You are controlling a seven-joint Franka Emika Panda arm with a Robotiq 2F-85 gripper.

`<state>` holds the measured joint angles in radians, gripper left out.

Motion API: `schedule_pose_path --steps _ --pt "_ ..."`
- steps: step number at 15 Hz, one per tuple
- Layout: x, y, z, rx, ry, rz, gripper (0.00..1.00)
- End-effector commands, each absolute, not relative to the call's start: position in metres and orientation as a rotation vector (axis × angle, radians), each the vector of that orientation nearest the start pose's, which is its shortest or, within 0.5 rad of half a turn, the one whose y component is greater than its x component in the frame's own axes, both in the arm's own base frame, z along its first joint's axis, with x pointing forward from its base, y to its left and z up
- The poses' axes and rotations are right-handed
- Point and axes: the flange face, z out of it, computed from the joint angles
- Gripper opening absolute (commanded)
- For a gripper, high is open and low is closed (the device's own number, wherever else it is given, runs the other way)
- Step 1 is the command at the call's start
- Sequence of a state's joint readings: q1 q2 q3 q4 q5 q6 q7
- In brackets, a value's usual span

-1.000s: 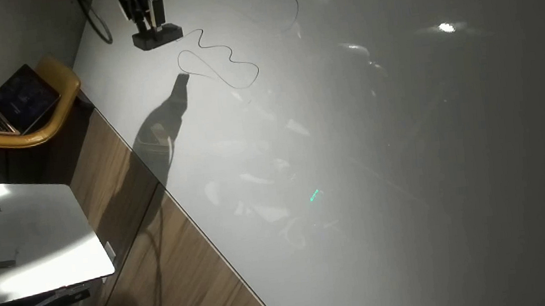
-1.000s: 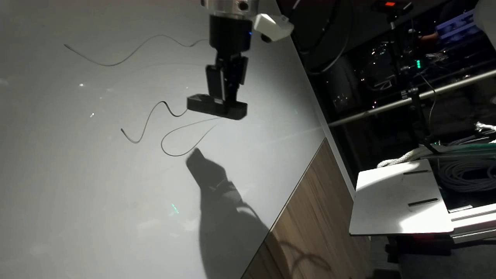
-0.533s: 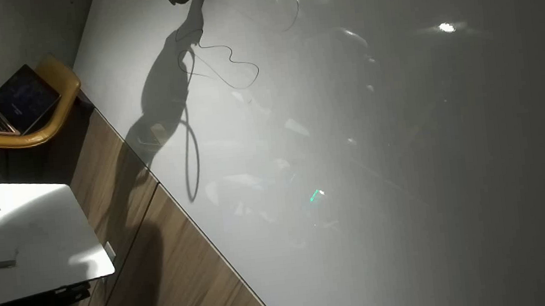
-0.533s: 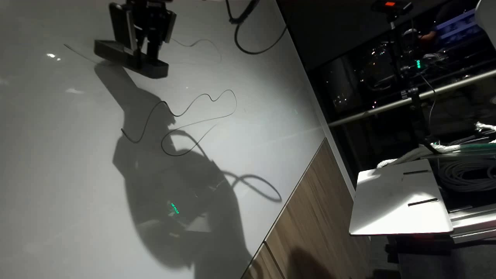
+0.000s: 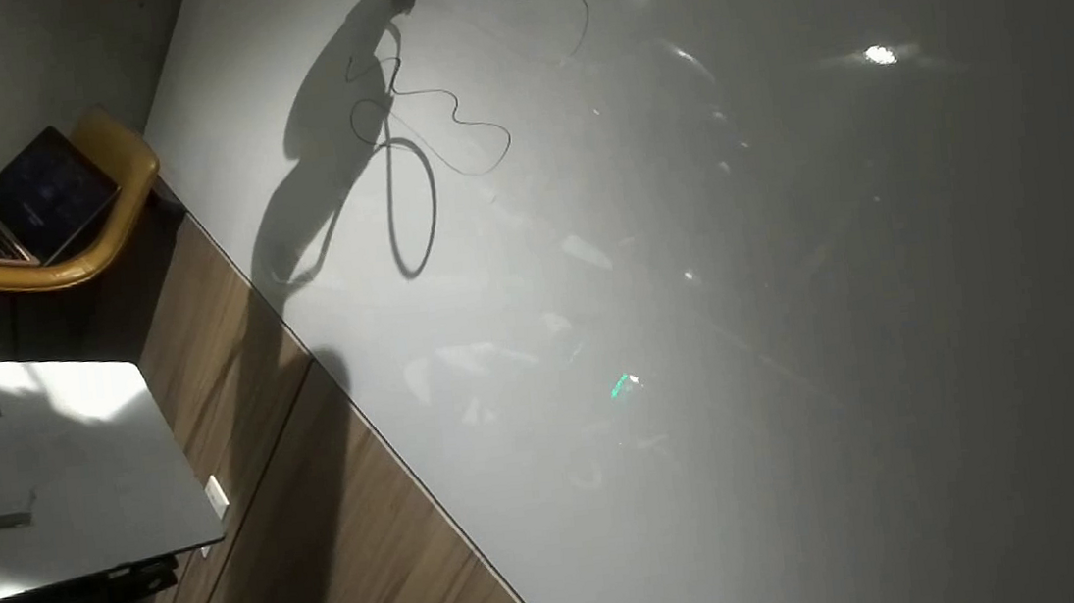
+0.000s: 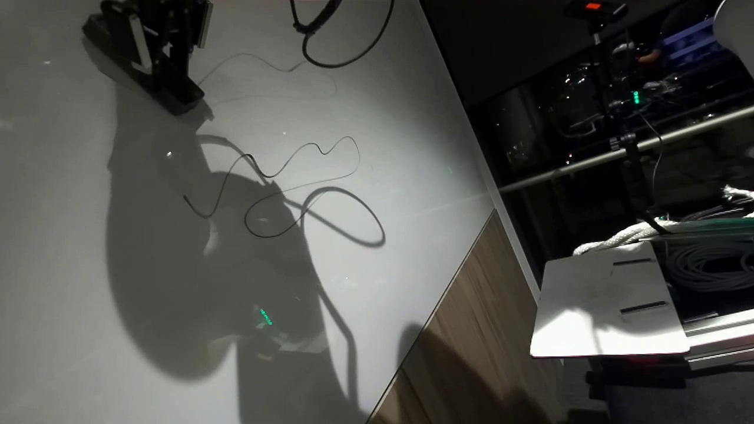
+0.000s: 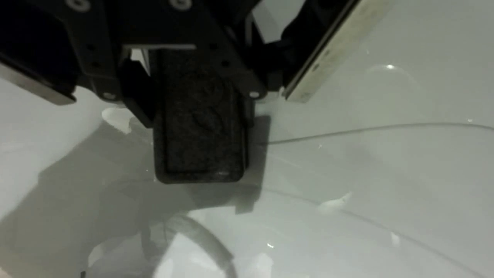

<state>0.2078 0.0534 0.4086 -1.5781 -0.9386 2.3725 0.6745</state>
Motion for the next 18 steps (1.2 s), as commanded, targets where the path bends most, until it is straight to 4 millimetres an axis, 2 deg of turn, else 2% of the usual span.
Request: schedule_pose_path --steps 1,4,6,8,9,12,18 --pt "0.547 0.391 0.657 -2.912 -0.587 -1.712 0.29" --pt "0.548 0.430 0.635 -2.956 -0.649 -1.696 0.29" --pt "0.555 0.434 0.630 -2.992 -0.681 -1.692 0.29" --pt "0.564 0.417 0.634 -3.047 -0.661 -1.686 0.29" --pt "0.565 0.403 0.640 -3.065 -0.653 -1.688 0.29" --pt "0.565 0.371 0.641 -3.098 -0.649 -1.681 0.29" --pt "0.551 0.308 0.648 -3.193 -0.521 -1.671 0.29"
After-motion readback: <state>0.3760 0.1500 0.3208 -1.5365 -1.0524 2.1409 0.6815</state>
